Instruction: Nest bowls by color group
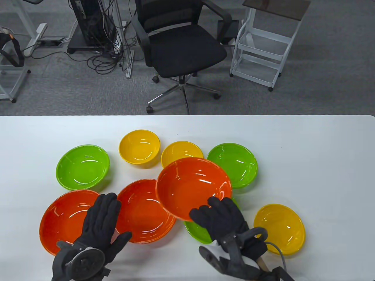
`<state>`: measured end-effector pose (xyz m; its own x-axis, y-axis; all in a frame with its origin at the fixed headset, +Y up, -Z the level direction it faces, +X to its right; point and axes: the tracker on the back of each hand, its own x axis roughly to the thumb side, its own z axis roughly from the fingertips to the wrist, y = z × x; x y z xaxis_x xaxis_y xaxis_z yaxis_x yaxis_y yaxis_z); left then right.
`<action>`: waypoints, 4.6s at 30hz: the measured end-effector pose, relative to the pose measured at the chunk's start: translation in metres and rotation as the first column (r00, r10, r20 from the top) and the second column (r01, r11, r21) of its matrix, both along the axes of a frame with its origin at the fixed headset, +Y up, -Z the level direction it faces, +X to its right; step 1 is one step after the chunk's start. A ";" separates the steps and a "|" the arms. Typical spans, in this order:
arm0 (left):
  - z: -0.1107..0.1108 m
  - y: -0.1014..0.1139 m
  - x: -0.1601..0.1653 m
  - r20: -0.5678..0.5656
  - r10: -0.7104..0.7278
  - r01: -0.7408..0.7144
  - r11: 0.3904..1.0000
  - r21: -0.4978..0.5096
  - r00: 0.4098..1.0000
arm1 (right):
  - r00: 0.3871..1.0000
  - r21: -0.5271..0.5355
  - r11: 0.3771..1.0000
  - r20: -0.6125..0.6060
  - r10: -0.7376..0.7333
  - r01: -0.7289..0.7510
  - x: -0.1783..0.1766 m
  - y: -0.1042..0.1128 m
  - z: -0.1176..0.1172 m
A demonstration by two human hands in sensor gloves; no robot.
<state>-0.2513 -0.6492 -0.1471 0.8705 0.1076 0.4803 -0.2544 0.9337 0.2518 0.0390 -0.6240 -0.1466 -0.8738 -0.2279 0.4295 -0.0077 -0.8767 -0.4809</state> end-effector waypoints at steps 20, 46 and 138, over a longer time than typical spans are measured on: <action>0.009 0.005 0.061 -0.013 -0.400 0.396 0.902 0.171 0.917 | 0.998 -0.011 0.998 -0.021 -0.062 0.062 -0.016 -0.036 0.012; -0.007 -0.033 -0.086 -0.413 -0.485 0.487 0.867 -0.108 0.771 | 0.938 -0.135 0.963 0.294 -0.186 0.233 0.037 -0.057 -0.030; -0.058 -0.027 0.077 -0.039 -0.110 0.097 0.964 -0.247 0.993 | 0.912 -0.229 0.931 0.365 -0.188 0.284 0.048 -0.073 -0.042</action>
<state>-0.1740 -0.6766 -0.2051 0.9060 0.1246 0.4045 -0.1461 0.9890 0.0226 0.0867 -0.6970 -0.1884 -0.9889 0.0868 0.1204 -0.1134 -0.9651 -0.2358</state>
